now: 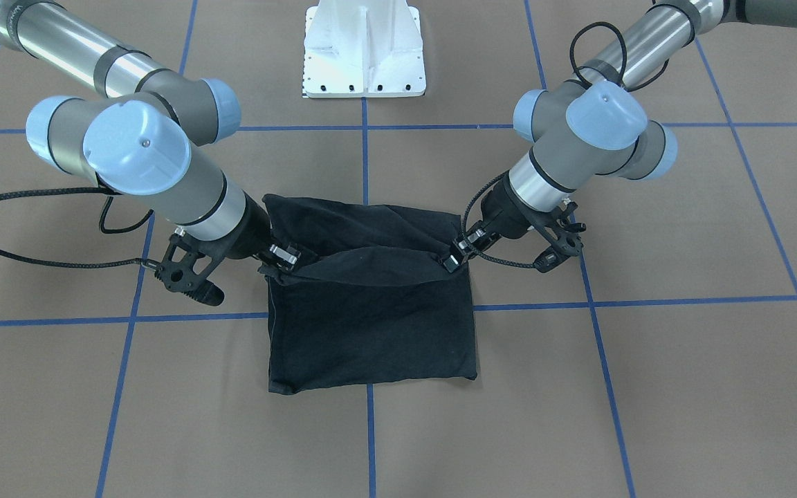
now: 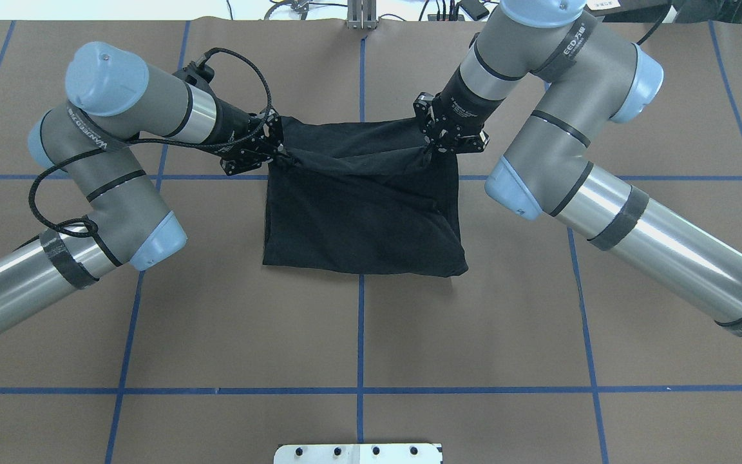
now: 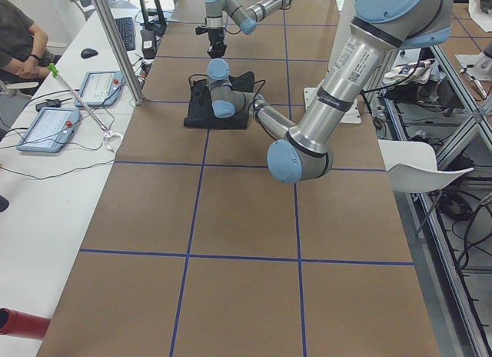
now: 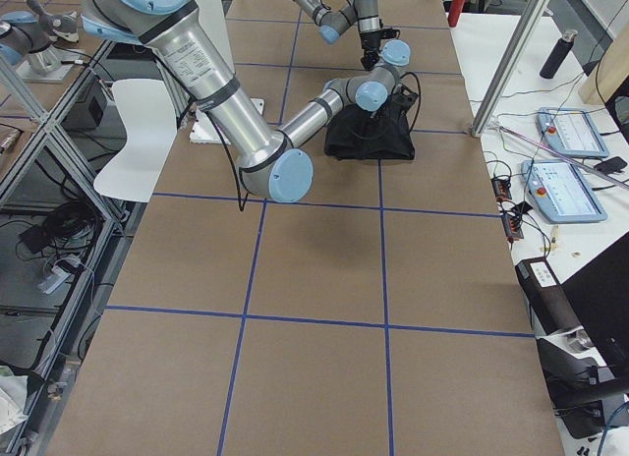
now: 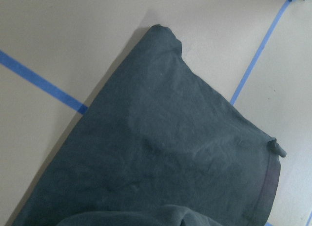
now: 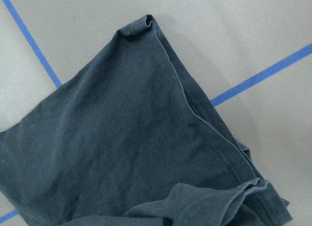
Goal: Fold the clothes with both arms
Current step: 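Lay the folded edge onto the shirt's far edge with both grippers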
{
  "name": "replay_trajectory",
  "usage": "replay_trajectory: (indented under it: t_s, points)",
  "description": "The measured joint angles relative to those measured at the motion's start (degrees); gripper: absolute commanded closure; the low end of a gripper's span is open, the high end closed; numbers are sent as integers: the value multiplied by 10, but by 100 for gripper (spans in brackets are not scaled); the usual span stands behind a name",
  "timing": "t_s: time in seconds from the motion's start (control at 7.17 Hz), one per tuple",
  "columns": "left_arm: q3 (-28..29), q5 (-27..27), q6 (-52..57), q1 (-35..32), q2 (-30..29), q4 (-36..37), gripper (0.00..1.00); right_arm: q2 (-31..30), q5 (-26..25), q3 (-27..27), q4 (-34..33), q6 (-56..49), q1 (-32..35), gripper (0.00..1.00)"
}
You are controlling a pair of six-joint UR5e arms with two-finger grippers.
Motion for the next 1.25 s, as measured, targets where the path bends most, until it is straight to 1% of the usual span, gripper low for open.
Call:
replay_trajectory:
  t_s: [0.14,0.42,0.7,0.98,1.25]
  points:
    - [11,0,0,-9,-1,-5,100,4,-6,-25,24,0,3,100]
    - [32,0,0,-19,-2,-22,100,7,-14,-49,42,-1,9,100]
    - [39,1,-2,-21,-5,-29,100,17,-17,-63,44,-1,13,100]
    - [46,2,-6,-25,-23,-27,100,39,-20,-80,44,0,14,100]
    - [53,7,-26,-33,-42,-22,100,47,-21,-87,44,0,15,100]
